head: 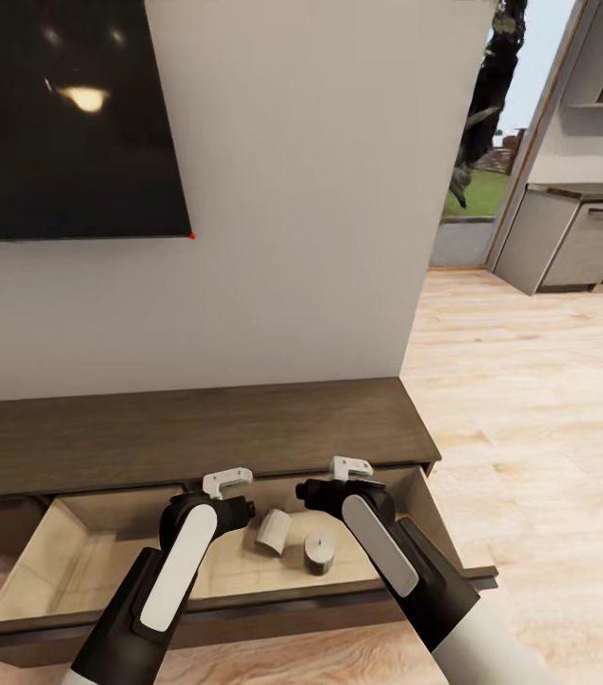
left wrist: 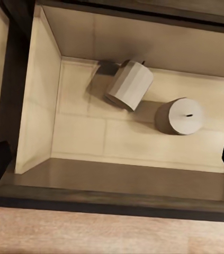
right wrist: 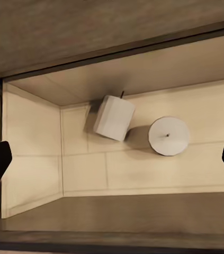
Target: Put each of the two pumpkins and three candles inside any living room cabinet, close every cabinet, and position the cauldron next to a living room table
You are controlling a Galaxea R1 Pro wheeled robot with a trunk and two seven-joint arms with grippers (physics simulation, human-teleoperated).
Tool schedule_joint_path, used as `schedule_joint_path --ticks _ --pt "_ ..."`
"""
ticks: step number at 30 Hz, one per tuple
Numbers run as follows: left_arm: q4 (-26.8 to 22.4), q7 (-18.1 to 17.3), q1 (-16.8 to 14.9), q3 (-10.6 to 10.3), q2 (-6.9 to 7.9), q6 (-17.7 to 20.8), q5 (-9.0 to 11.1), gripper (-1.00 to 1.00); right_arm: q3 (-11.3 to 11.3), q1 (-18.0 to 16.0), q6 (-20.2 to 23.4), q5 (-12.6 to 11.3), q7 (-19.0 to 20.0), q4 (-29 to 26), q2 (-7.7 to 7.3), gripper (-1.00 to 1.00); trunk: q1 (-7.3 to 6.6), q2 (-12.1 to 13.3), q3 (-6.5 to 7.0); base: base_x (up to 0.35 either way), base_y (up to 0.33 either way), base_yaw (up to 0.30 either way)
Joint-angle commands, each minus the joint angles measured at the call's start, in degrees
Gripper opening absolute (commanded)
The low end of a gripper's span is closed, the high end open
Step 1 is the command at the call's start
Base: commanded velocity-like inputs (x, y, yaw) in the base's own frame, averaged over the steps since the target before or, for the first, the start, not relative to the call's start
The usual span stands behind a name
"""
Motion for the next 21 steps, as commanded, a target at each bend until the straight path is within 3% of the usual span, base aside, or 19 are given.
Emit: schedule_joint_path --ticks 1,7,13,21 --pt "0.0 0.6 0.0 -0.1 0.0 0.1 0.5 1.0 0.1 -0.1 0.0 -0.5 -0.6 0.0 -0.01 1.0 -0.23 0.4 0.13 0.0 0.0 0.0" --pt "0.0 1.5 -0.1 0.0 0.27 0.1 0.3 1.0 -0.3 -0.1 0.6 -0.5 -0.9 0.1 -0.05 1.0 -1.55 2.8 1.21 0.0 0.0 0.0" --pt "1.0 3.7 -0.1 1.0 0.35 0.1 0.9 1.0 -4.9 -0.1 4.8 -0.4 -1.0 0.0 -0.12 1.0 -2.87 5.2 2.29 0.0 0.0 0.0" --pt "1.8 3.8 0.5 1.1 0.42 0.1 1.1 1.0 -5.4 -0.1 6.2 -0.3 -1.0 -0.1 -0.14 1.0 -4.62 8.4 3.72 -0.129 0.034 0.0"
